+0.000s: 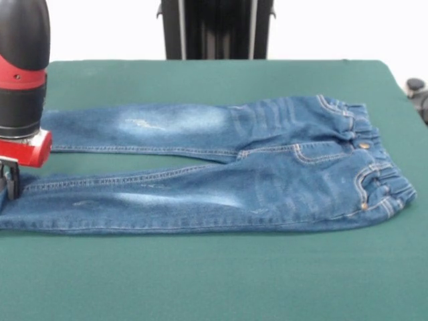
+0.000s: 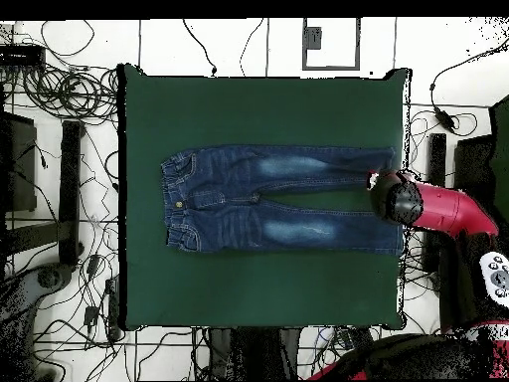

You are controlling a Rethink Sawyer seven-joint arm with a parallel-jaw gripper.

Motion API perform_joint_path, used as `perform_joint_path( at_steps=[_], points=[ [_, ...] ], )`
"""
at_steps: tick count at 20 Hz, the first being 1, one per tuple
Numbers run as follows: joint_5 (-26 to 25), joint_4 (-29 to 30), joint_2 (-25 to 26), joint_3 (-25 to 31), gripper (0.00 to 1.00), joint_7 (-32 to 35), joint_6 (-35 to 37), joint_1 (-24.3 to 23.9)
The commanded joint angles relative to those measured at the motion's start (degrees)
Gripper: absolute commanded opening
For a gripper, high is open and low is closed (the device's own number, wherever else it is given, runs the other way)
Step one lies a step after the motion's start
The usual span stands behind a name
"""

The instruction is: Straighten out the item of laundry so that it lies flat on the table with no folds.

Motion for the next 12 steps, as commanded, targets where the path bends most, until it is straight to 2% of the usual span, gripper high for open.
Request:
perform_joint_path(
  at_steps=[1, 12],
  points=[
    [-0.7, 0.0, 4.8, 4.8, 0.0, -4.9, 2.4, 0.5],
    [-0.1, 0.4, 4.3, 5.8, 0.0, -6.0, 3.6, -0.3]
  ],
)
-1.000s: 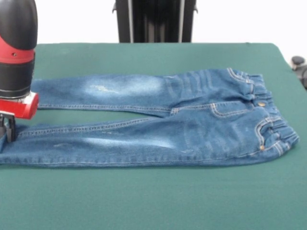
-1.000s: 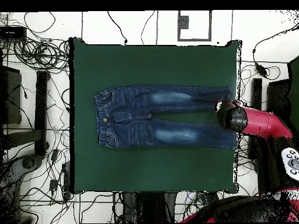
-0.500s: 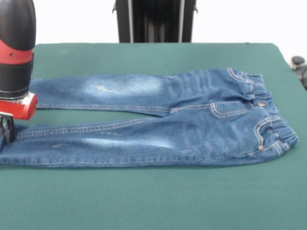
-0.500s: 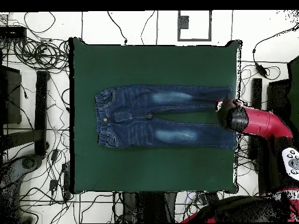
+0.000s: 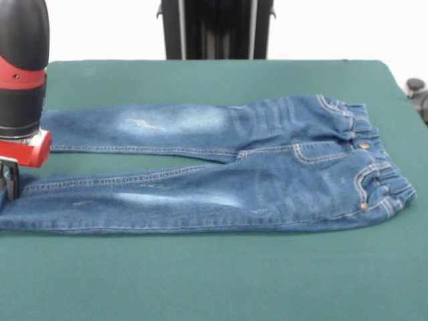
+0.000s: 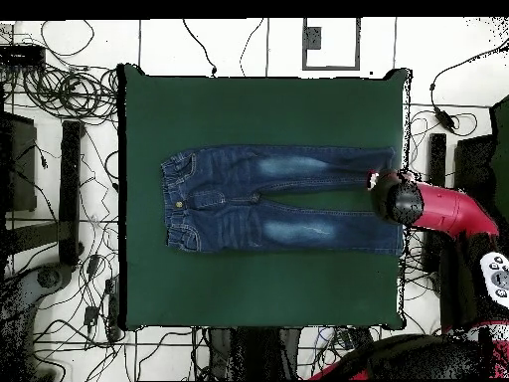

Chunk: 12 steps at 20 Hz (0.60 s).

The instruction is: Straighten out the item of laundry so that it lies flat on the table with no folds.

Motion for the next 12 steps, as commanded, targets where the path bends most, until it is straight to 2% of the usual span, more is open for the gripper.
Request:
perform_joint_path(
  at_steps=[1, 12],
  points=[
    [-0.1, 0.6, 4.1, 5.7, 0.0, -6.1, 3.5, -0.2],
    [-0.2, 2.2, 3.0, 6.9, 0.0, -6.4, 2.7, -1.0]
  ],
)
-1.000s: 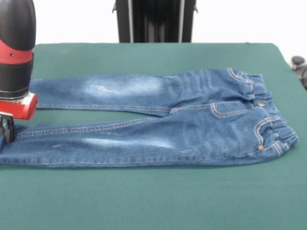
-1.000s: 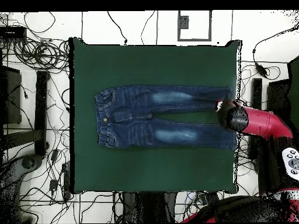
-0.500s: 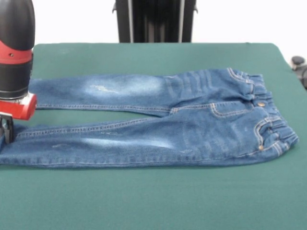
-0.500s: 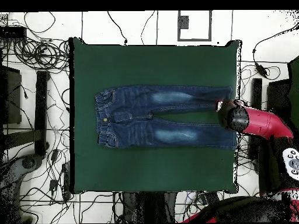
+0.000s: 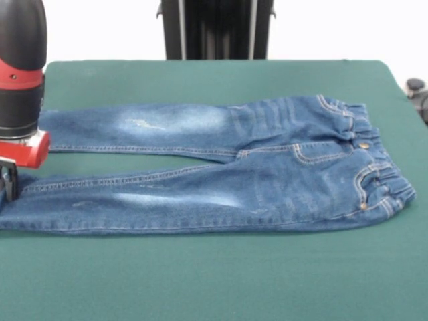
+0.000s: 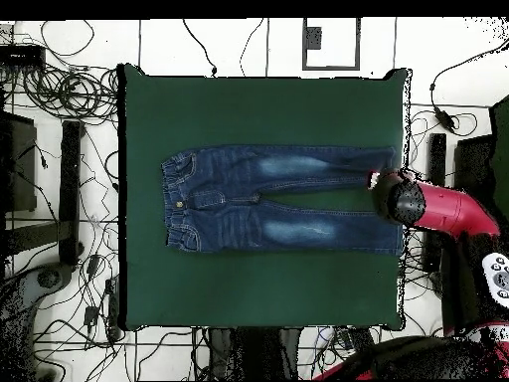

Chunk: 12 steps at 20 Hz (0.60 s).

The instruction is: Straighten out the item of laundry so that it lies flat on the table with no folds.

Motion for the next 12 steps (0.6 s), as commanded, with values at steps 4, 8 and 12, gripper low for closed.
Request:
perform_joint_path(
  at_steps=[4, 8, 12],
  points=[
    [-0.5, 3.2, 2.4, 6.9, 0.0, -7.1, 2.2, -0.9],
    [-0.9, 3.4, 2.3, 7.5, 1.0, -7.4, 2.2, -1.3],
    [-1.2, 3.7, 2.2, 7.8, 1.0, -7.9, 1.8, -1.5]
  ],
)
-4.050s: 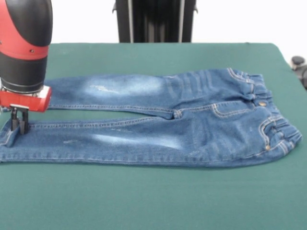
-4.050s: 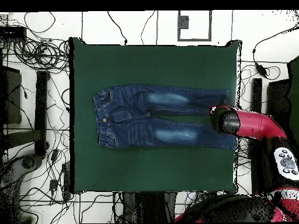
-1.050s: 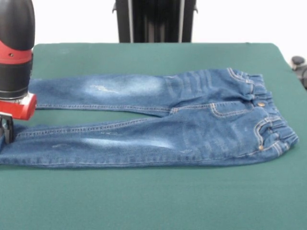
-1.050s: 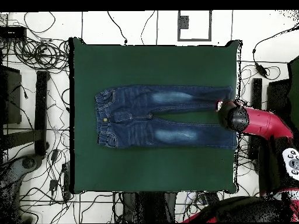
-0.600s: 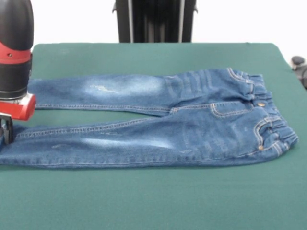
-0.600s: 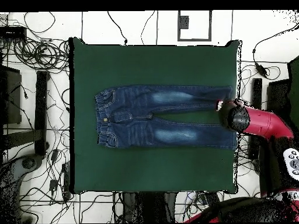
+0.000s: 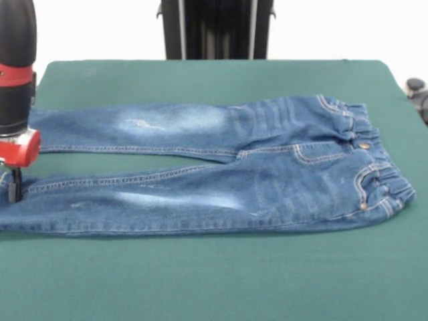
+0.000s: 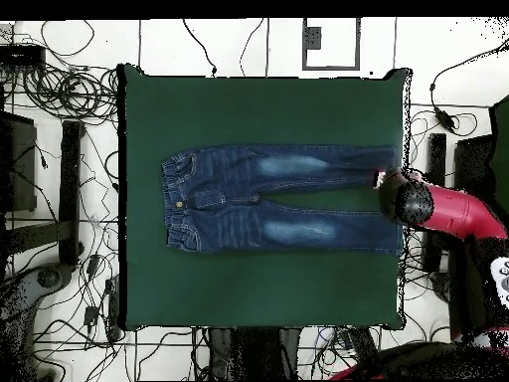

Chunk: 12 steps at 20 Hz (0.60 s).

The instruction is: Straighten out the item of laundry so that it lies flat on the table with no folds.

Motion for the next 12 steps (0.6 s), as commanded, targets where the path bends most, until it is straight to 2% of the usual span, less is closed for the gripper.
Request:
perform_joint_path(
  at_steps=[1, 12],
  points=[
    [-1.0, 3.7, 2.5, 6.5, 1.0, -8.0, 2.1, 0.3],
    [0.2, 5.2, 0.1, 8.4, 1.0, -9.0, 4.4, -0.7]
  ],
)
